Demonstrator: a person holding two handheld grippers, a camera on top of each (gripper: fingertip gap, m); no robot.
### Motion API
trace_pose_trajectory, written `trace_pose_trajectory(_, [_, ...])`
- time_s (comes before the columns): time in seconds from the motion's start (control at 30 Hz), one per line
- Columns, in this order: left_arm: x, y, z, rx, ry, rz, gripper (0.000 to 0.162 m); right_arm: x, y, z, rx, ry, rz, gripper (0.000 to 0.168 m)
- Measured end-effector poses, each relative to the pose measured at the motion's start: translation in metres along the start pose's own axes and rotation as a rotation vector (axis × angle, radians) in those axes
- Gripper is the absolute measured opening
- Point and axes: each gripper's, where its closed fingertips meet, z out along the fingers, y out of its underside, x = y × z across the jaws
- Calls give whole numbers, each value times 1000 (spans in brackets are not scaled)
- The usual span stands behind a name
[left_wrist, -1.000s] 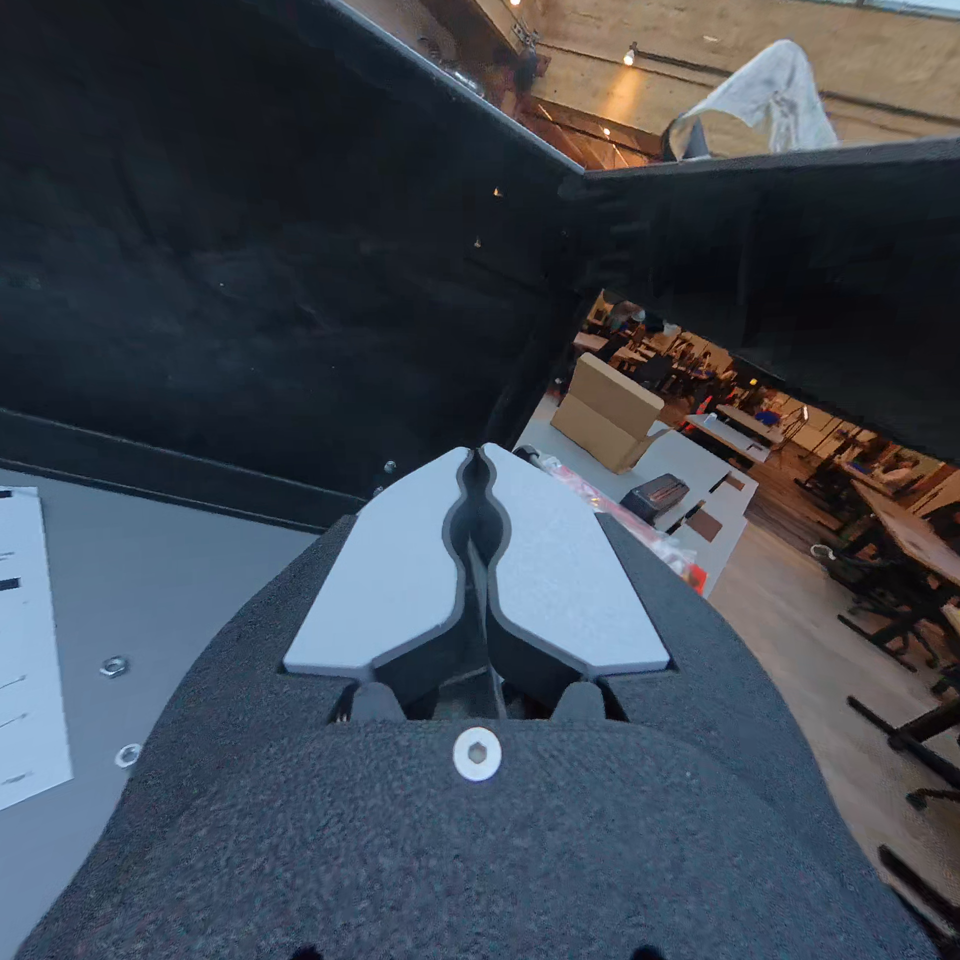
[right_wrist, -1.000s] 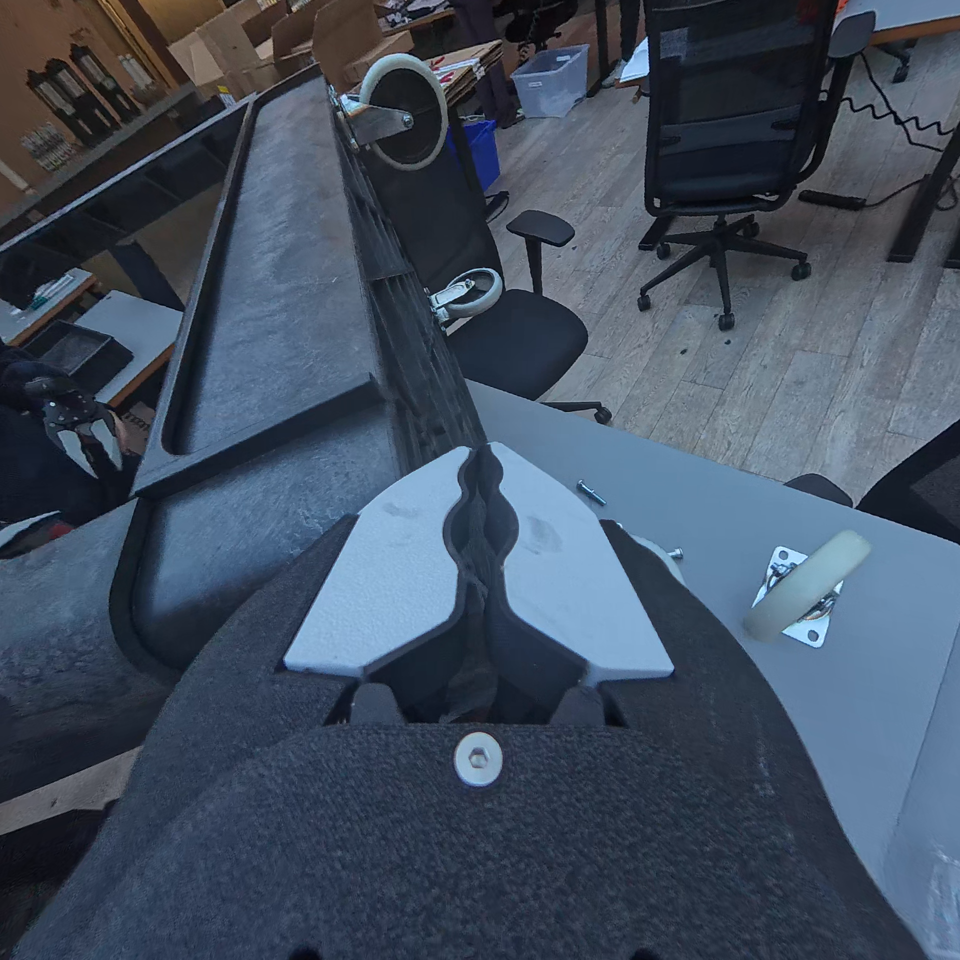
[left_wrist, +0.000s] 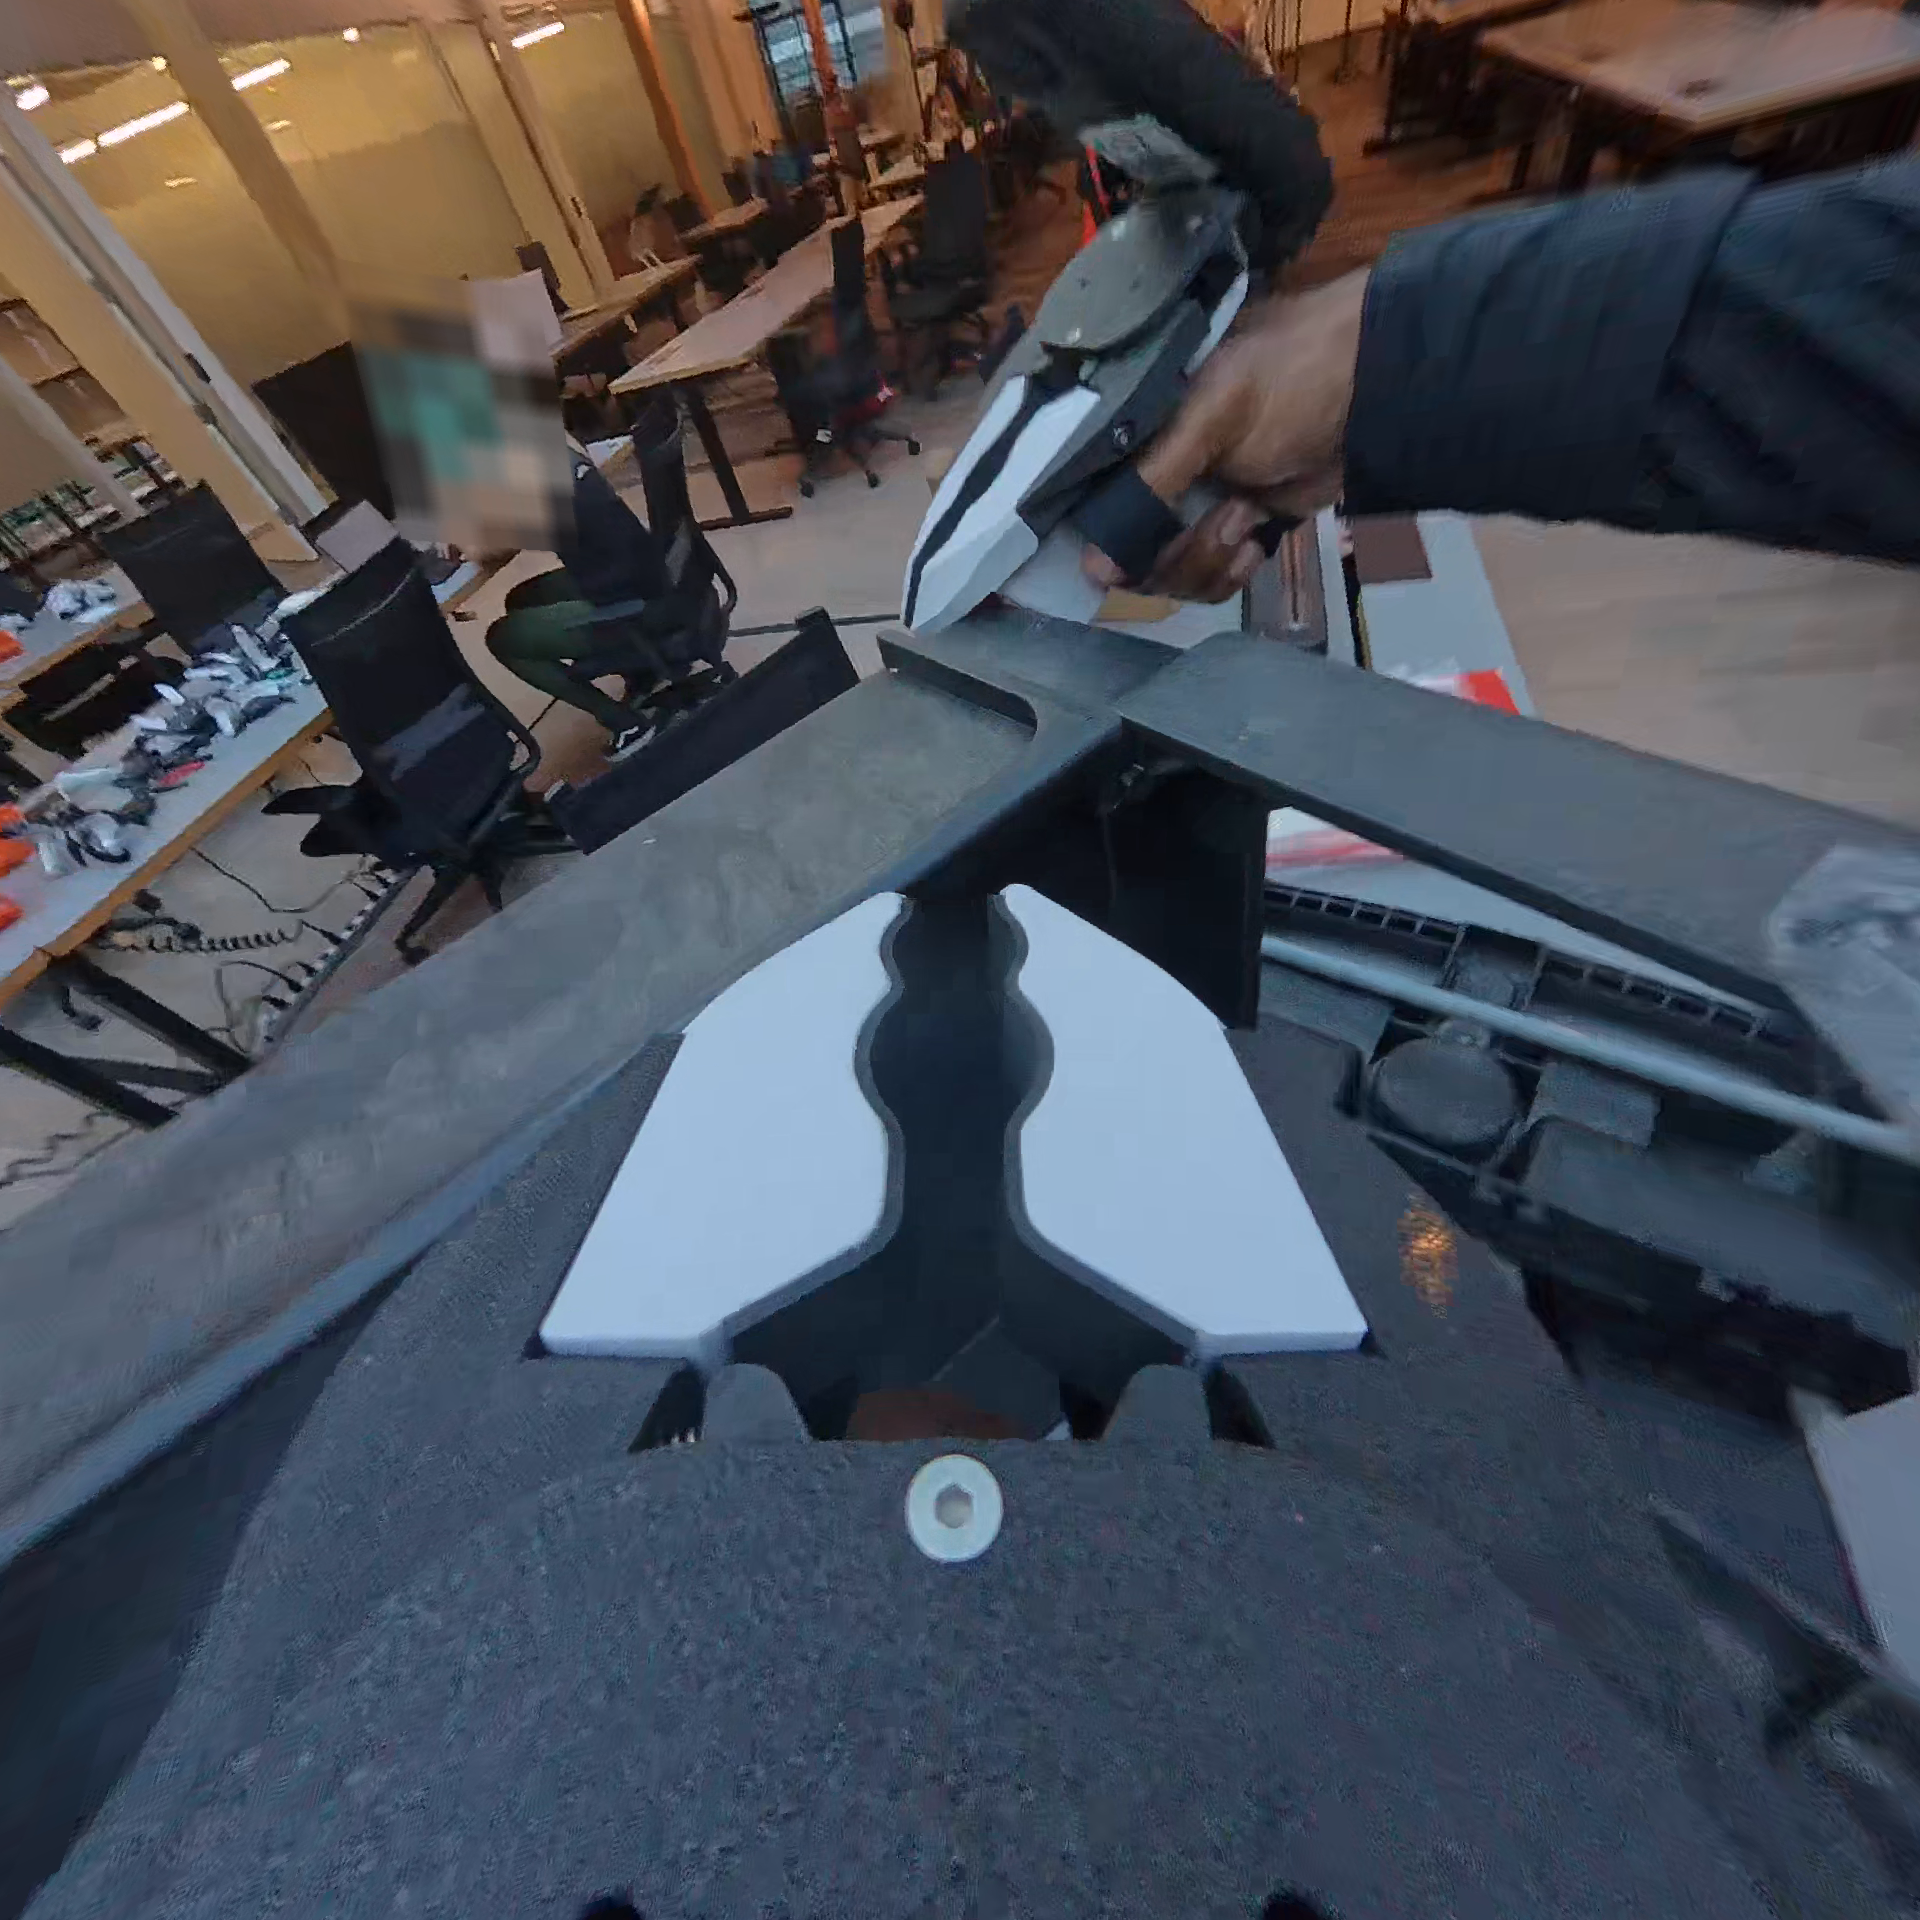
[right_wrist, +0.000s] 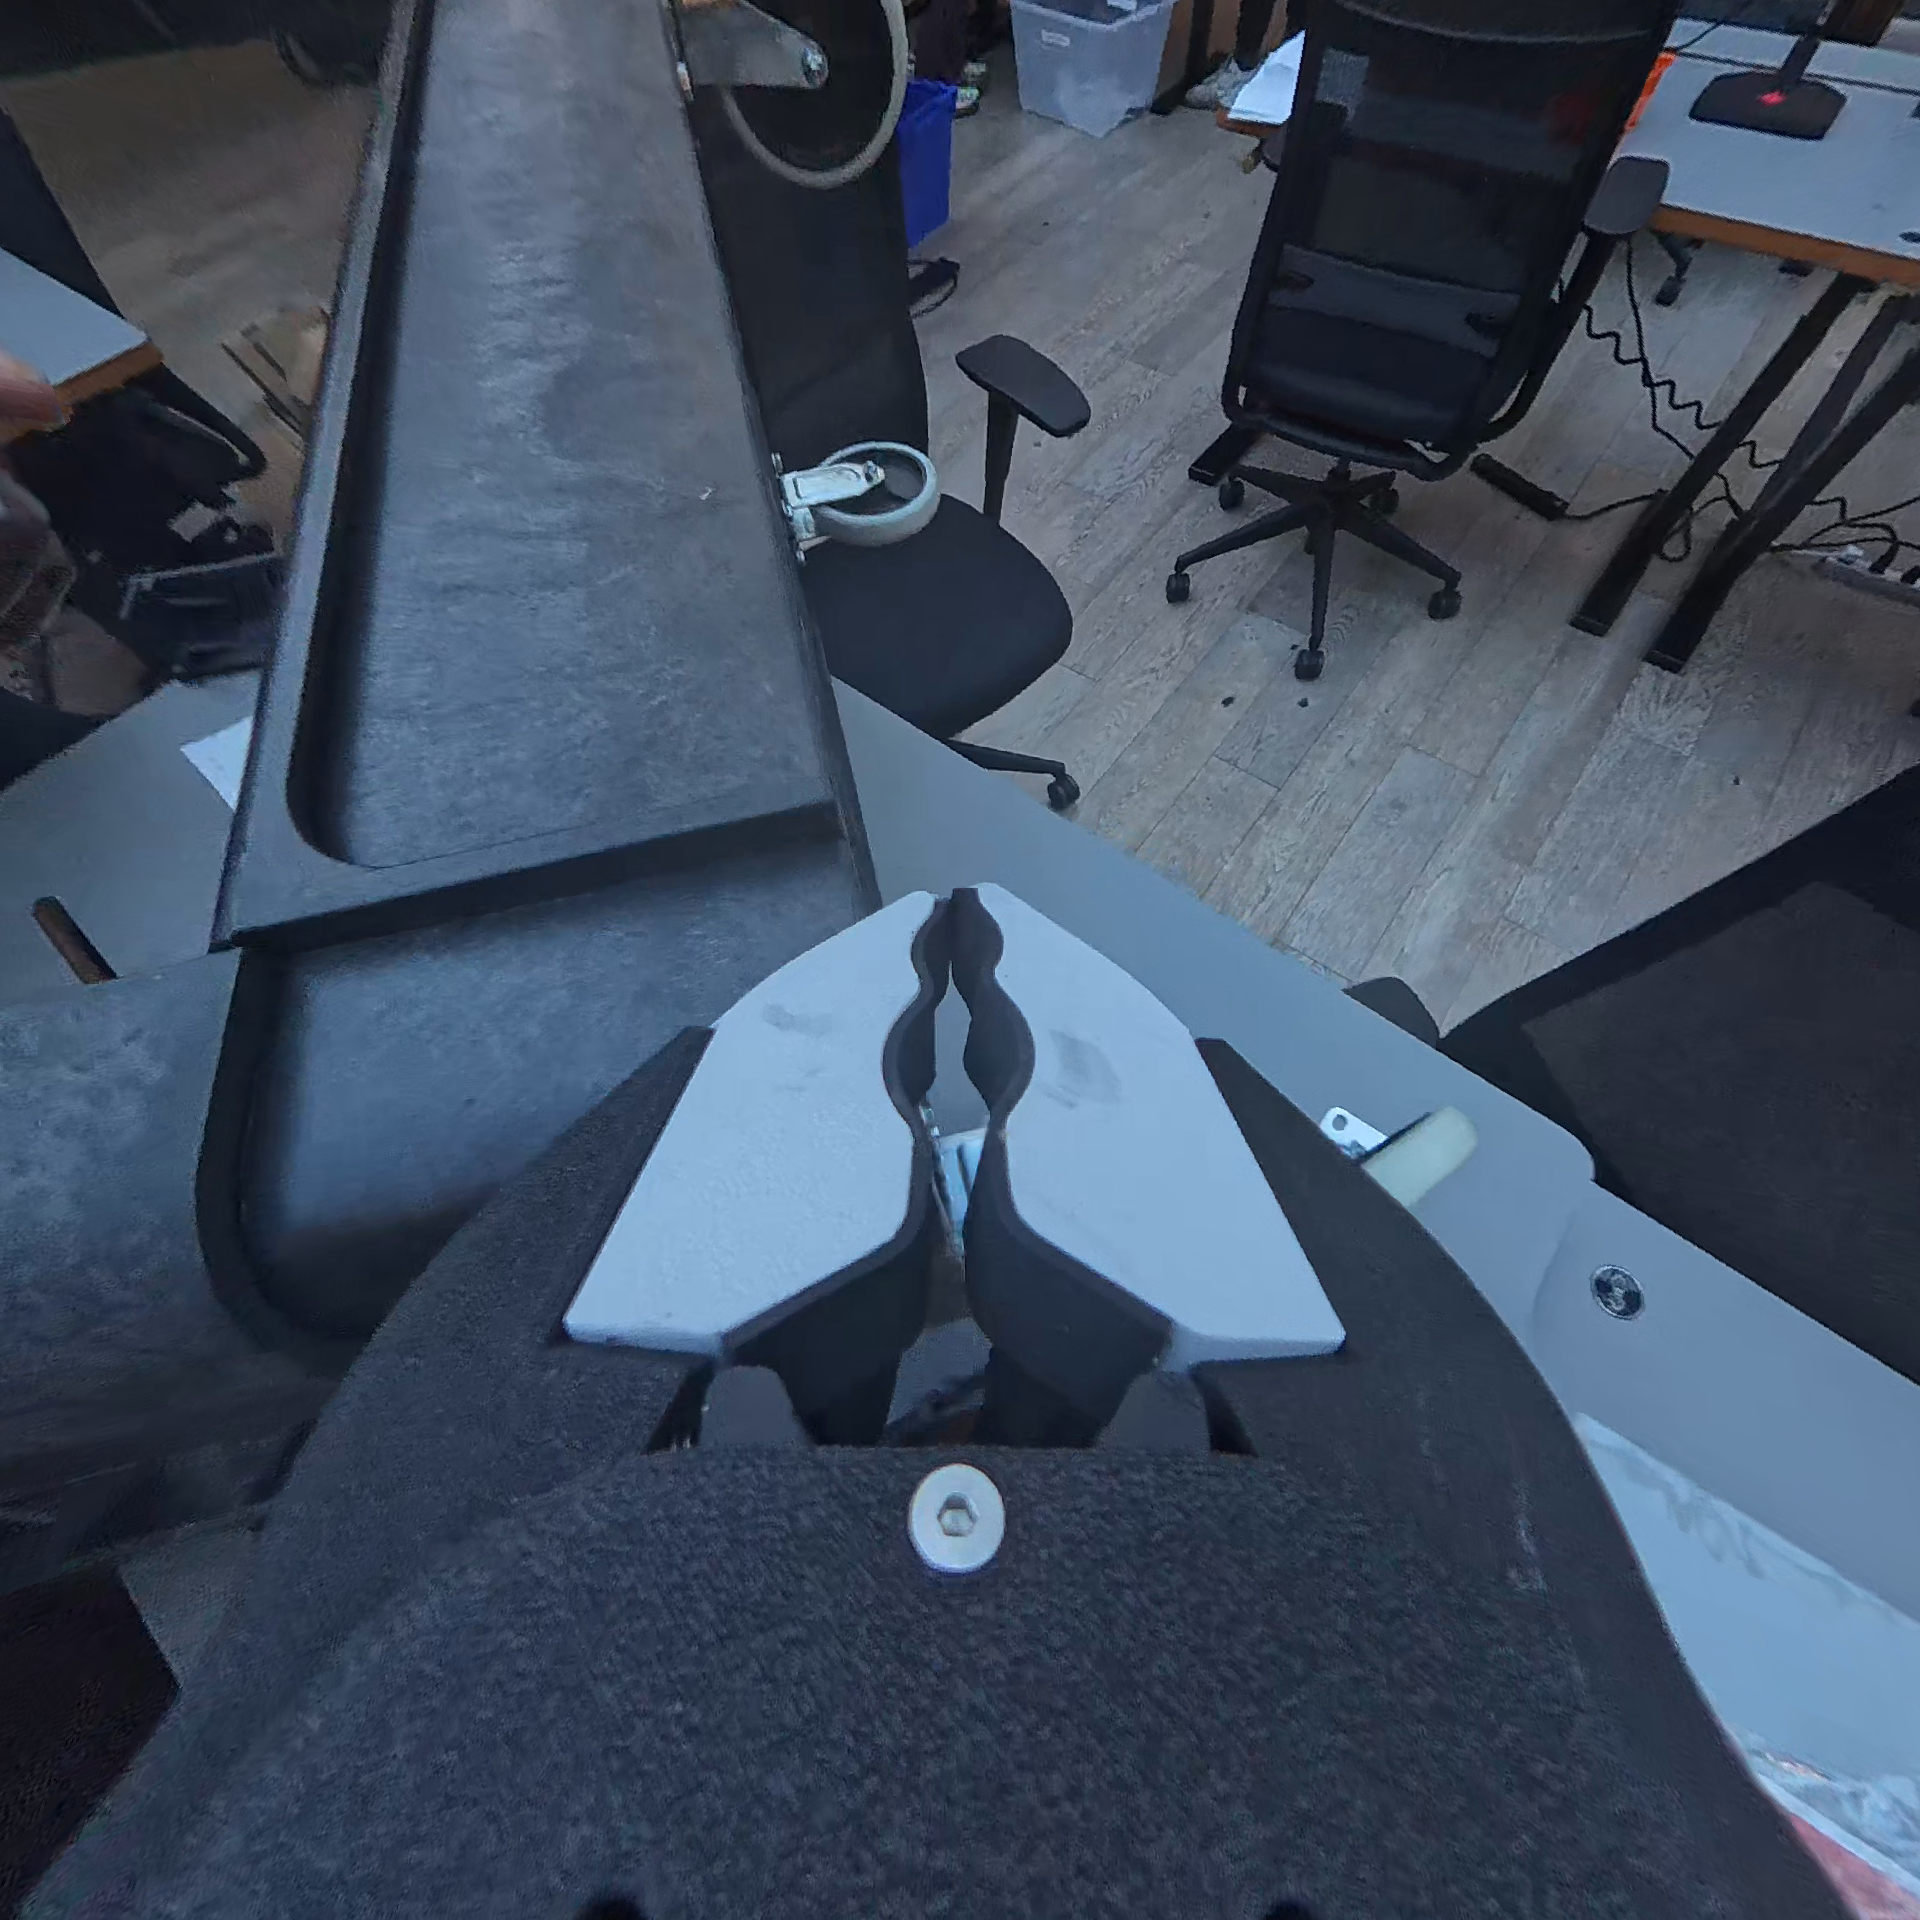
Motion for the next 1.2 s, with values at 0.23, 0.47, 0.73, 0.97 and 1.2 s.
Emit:
trace_pose_trajectory(0.23, [-14,20,27,-130,-74,421,32,8,5,-1,-119,30,-61,3])
trace_pose_trajectory(0.47, [-36,41,47,-384,-120,625,42,7,12,0,-221,-28,4,4])
trace_pose_trajectory(0.73, [-44,41,47,-432,-144,646,27,7,21,7,-355,-51,44,3])
trace_pose_trajectory(0.97, [-39,39,44,-419,-100,591,26,7,22,5,-413,-16,25,4])
trace_pose_trajectory(1.2, [-44,39,48,-431,-110,569,26,-59,1,0,-445,-209,-236,5])
